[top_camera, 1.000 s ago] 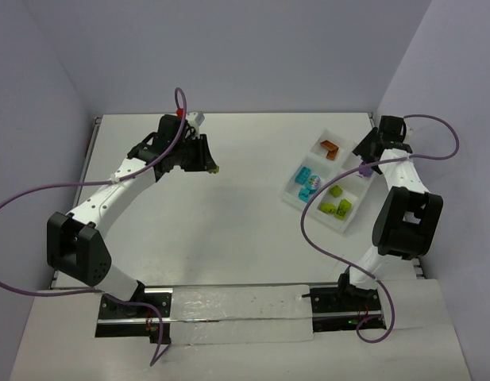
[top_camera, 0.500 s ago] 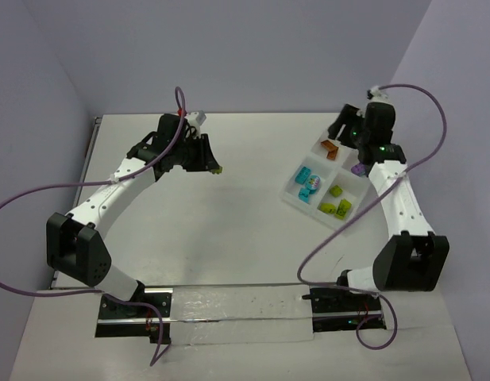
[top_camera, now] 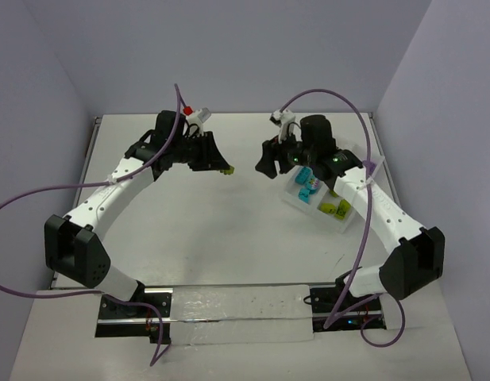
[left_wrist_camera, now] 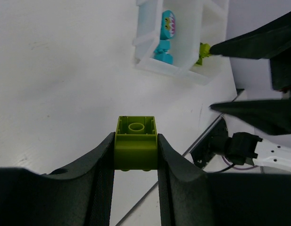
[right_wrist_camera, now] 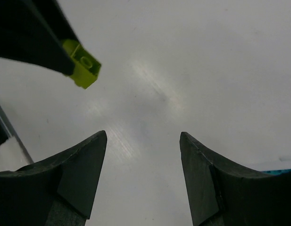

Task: Sort the legos into containers by color

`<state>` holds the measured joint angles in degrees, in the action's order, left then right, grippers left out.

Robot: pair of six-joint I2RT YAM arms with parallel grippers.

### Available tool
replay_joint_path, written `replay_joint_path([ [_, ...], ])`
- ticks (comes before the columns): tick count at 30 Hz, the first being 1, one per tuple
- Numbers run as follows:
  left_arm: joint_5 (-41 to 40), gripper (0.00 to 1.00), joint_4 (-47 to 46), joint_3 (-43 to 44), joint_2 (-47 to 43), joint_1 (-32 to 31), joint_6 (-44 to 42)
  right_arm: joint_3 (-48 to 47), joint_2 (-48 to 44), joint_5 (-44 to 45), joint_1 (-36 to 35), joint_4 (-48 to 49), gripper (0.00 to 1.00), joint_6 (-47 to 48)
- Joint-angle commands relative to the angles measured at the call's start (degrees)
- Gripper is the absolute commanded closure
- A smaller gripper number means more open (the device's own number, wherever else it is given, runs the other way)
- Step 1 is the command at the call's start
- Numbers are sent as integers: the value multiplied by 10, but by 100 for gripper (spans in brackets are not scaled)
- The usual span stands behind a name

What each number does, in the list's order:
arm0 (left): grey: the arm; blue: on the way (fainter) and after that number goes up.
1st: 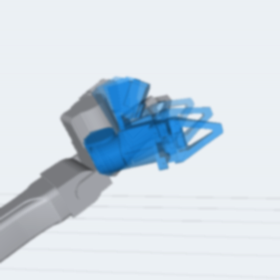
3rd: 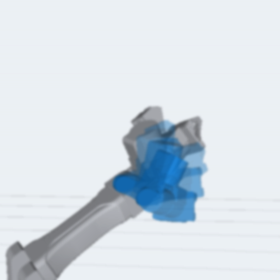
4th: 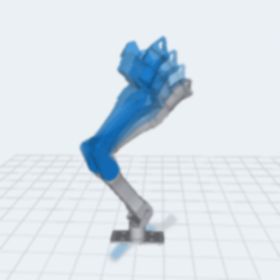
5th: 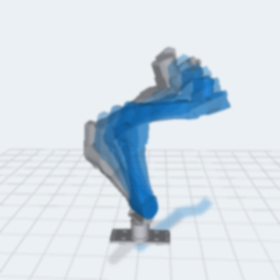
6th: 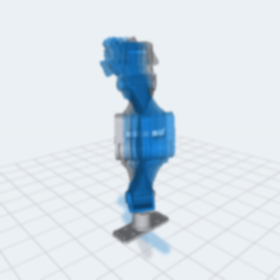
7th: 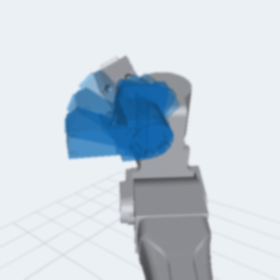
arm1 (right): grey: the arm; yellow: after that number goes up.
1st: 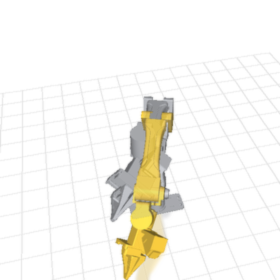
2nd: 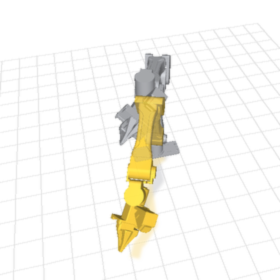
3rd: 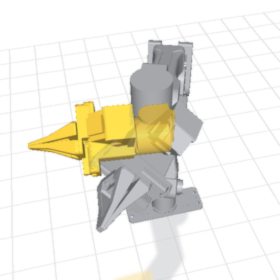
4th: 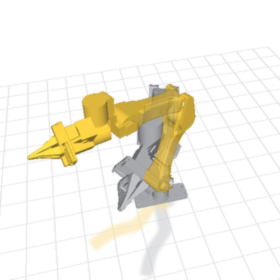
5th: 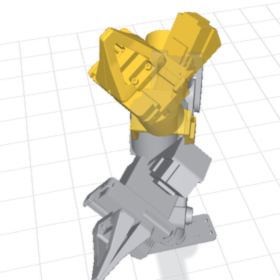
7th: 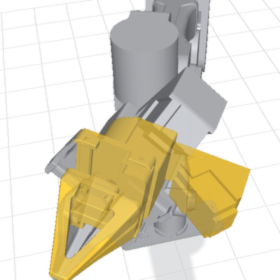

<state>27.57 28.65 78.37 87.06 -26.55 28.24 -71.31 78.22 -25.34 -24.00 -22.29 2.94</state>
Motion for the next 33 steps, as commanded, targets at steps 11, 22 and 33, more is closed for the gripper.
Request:
replay_joint_path([
  [11, 91, 100, 27, 61, 14, -7, -5, 124, -67, 52, -122, 202, 23, 218],
  [22, 101, 100, 8, 57, 12, -7, 2, 87, -8, 45, -152, 252, 27, 207],
  [33, 91, 100, 10, 51, 9, -7, -4, 81, 12, 42, -154, 281, 53, 185],
])
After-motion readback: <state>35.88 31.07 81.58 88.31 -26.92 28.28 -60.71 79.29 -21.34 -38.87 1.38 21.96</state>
